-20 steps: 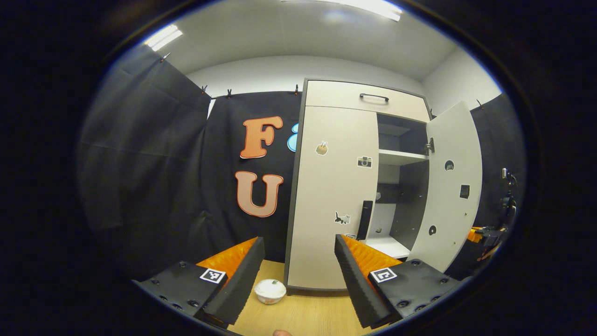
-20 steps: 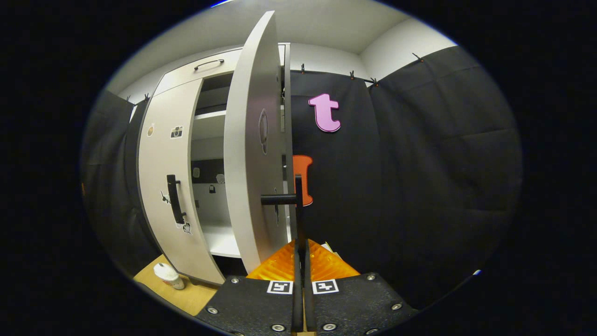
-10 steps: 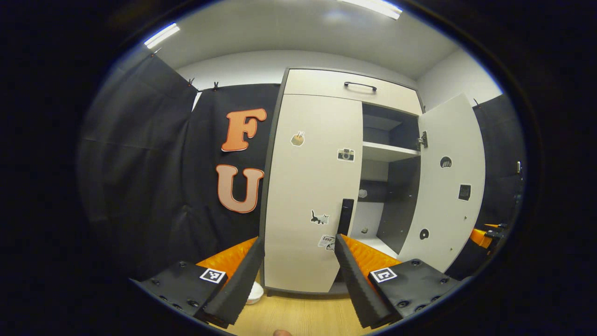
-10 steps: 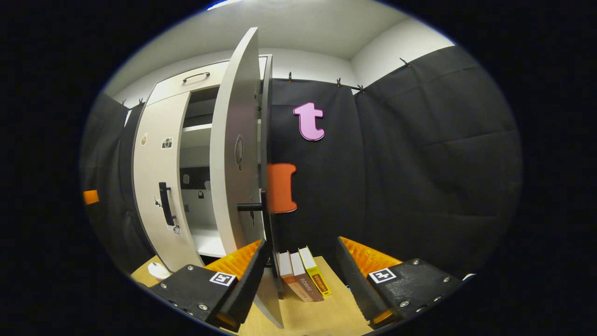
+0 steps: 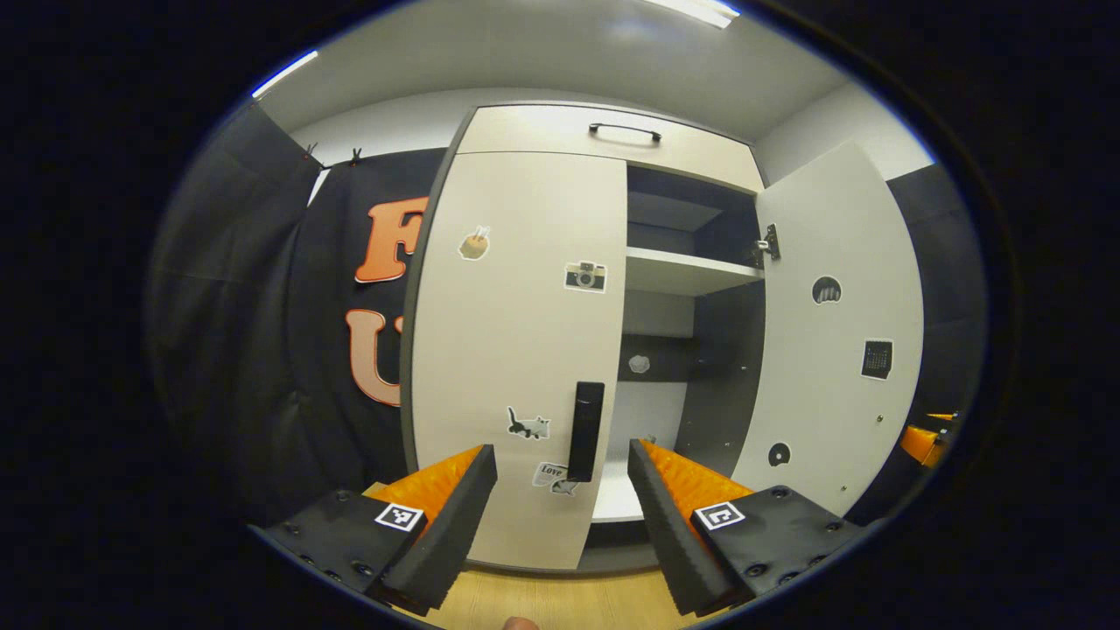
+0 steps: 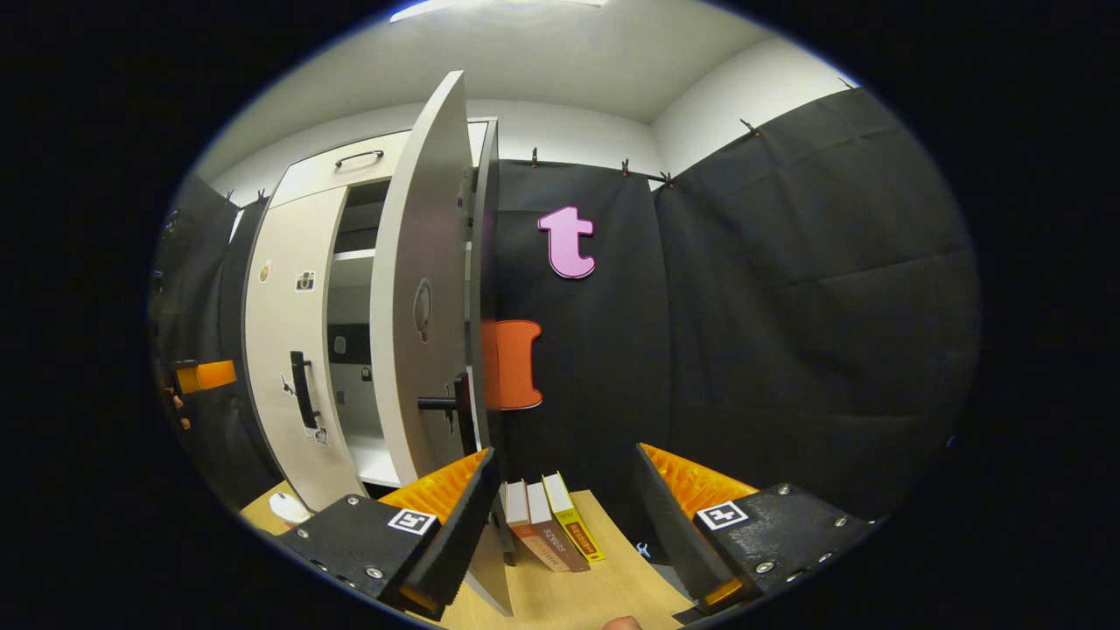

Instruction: Open the right door of the double-door shoe cabinet with the right hand, and open the left door with the left hand.

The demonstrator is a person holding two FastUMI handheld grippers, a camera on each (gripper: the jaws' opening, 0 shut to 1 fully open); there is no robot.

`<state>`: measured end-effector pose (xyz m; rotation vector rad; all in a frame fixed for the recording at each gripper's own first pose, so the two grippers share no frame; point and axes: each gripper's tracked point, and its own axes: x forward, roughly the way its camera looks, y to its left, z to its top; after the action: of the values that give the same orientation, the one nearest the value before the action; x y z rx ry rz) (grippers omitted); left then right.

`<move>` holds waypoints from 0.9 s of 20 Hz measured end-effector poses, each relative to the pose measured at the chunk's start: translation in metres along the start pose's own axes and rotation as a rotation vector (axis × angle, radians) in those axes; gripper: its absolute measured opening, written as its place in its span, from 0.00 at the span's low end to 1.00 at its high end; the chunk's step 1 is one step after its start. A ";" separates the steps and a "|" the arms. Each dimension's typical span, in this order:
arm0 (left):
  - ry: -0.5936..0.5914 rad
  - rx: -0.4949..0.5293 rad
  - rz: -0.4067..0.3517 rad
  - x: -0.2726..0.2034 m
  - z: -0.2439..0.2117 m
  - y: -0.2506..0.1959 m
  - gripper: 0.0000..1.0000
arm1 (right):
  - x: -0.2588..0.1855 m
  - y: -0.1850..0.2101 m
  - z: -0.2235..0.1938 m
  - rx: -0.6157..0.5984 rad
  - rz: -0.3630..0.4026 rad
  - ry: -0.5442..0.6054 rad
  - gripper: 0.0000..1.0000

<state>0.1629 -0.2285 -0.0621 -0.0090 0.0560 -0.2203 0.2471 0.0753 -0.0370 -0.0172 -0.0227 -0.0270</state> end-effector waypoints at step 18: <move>0.053 0.090 0.040 0.136 -0.052 -0.009 0.98 | 0.002 -0.030 -0.010 -0.034 -0.097 0.031 0.93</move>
<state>0.2907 -0.2672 -0.1213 0.0879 0.0989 -0.1831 0.2487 0.0447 -0.0464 -0.0497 0.0083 -0.1246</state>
